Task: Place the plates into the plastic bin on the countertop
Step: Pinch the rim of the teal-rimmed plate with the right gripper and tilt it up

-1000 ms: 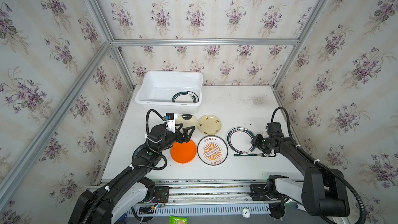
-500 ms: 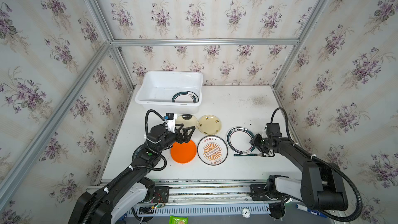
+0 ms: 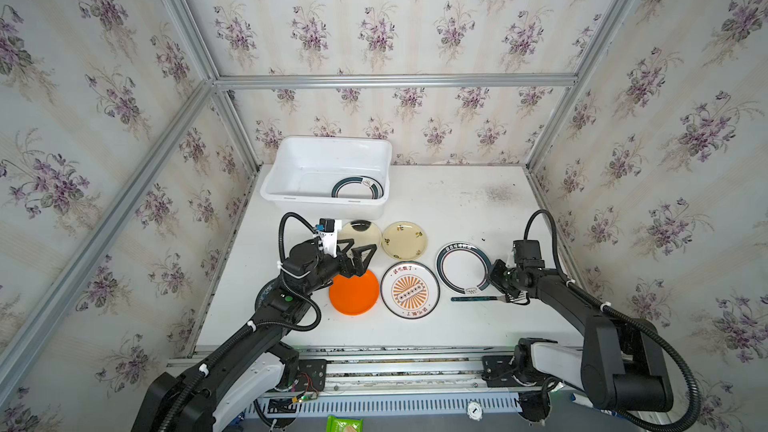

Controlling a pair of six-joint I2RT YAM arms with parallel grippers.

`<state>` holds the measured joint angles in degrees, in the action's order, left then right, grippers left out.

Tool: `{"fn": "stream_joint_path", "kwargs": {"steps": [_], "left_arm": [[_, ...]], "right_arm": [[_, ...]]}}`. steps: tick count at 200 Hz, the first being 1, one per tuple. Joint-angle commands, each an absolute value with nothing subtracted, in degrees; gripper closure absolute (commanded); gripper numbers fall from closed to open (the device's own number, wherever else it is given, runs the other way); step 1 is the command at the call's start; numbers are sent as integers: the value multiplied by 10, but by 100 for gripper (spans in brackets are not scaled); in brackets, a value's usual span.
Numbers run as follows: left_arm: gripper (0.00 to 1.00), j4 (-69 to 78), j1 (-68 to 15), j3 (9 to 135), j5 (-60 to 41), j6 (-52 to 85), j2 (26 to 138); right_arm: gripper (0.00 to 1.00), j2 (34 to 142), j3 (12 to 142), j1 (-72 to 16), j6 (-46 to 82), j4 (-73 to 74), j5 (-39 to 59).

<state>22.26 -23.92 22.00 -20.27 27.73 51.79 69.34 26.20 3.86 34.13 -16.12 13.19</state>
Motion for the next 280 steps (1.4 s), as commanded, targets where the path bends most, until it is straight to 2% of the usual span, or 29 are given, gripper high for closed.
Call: {"fn": "stream_joint_path", "kwargs": {"steps": [1, 42, 82, 127, 280], "left_arm": [[0, 250, -239, 220, -207, 274, 517], [0, 251, -239, 220, -212, 276, 512], [0, 270, -239, 215, -223, 282, 518], [0, 274, -239, 219, -230, 286, 536], [0, 283, -240, 227, -245, 303, 575]], "right_arm": [[86, 693, 264, 40, 346, -179, 100], [89, 672, 268, 40, 344, -194, 92], [90, 601, 245, 43, 347, -201, 78], [98, 528, 241, 47, 343, -221, 60], [100, 515, 255, 80, 351, -233, 125]]}}
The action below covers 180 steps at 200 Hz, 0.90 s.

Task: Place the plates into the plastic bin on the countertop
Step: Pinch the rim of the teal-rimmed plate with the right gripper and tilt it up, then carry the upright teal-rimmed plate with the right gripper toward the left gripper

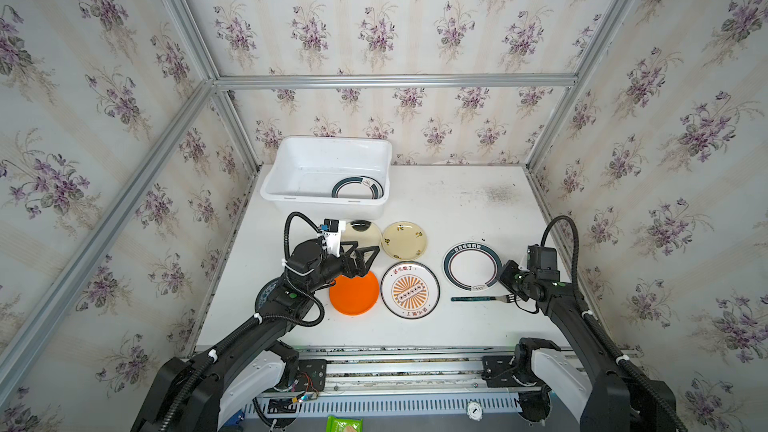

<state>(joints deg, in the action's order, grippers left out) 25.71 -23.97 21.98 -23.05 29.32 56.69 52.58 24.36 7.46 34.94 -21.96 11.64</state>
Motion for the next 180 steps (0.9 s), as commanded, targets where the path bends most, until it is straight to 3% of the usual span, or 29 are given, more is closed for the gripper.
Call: {"fn": "stream_joint_path", "kwargs": {"steps": [1, 84, 180], "left_arm": [[0, 283, -239, 227, -246, 303, 575], [0, 305, -240, 236, -285, 305, 617], [0, 294, -240, 247, -298, 299, 626]], "right_arm": [[100, 514, 256, 80, 352, -233, 126], [100, 461, 287, 86, 365, -225, 228], [100, 444, 286, 85, 432, -120, 329]]}}
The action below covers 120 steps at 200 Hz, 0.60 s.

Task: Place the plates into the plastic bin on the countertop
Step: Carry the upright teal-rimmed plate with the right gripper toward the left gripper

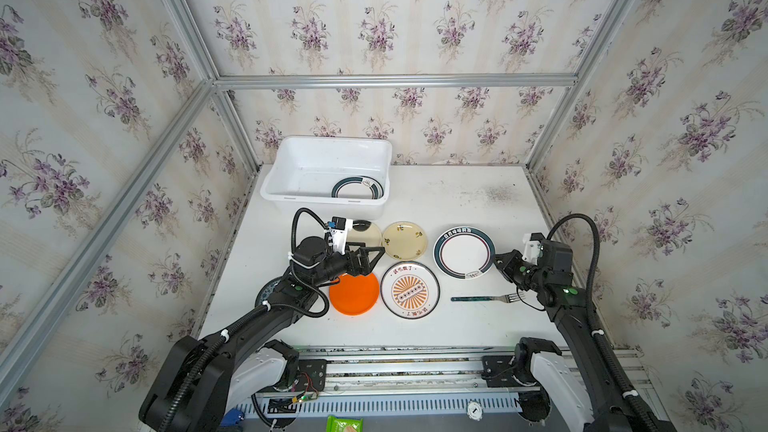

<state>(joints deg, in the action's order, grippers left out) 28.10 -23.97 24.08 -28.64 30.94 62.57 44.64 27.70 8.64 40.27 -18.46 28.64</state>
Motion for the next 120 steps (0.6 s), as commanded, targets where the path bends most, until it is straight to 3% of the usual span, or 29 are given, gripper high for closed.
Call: {"fn": "stream_joint_path", "kwargs": {"steps": [1, 120], "left_arm": [[0, 293, -240, 247, -299, 299, 626], [0, 295, -239, 259, -319, 317, 650]], "right_arm": [[100, 443, 286, 85, 433, -120, 329], [100, 425, 298, 46, 479, -91, 332]]}}
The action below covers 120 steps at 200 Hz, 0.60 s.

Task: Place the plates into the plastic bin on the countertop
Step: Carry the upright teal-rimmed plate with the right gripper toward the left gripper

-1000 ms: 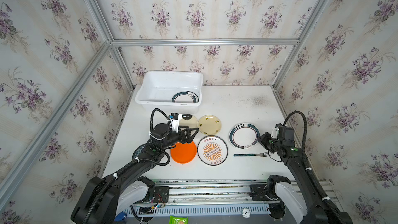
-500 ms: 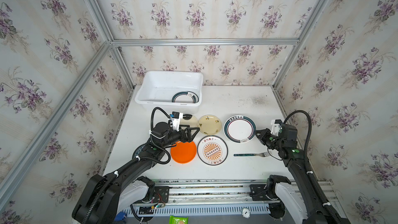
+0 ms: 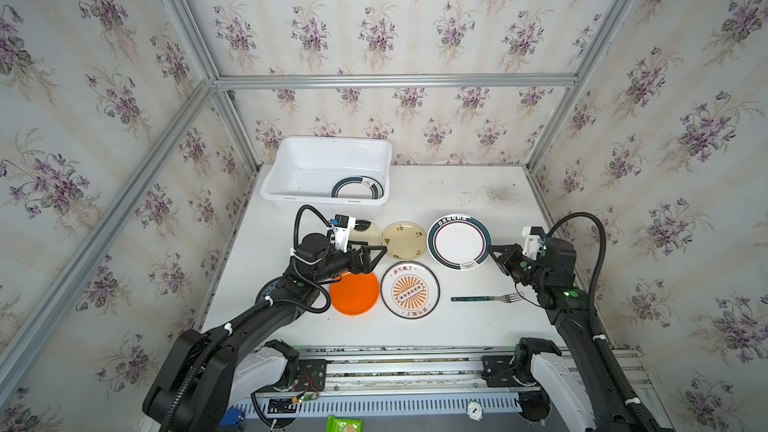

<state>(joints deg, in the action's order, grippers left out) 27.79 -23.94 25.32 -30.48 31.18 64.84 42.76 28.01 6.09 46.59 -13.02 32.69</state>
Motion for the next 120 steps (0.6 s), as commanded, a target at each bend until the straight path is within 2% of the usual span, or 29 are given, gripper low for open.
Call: {"fn": "stream_joint_path", "kwargs": {"steps": [1, 120], "left_arm": [[0, 295, -240, 259, -319, 317, 650], [0, 313, -240, 256, -339, 311, 657]], "right_arm": [[100, 425, 299, 45, 479, -91, 331], [100, 511, 343, -103, 487, -22, 251]]}}
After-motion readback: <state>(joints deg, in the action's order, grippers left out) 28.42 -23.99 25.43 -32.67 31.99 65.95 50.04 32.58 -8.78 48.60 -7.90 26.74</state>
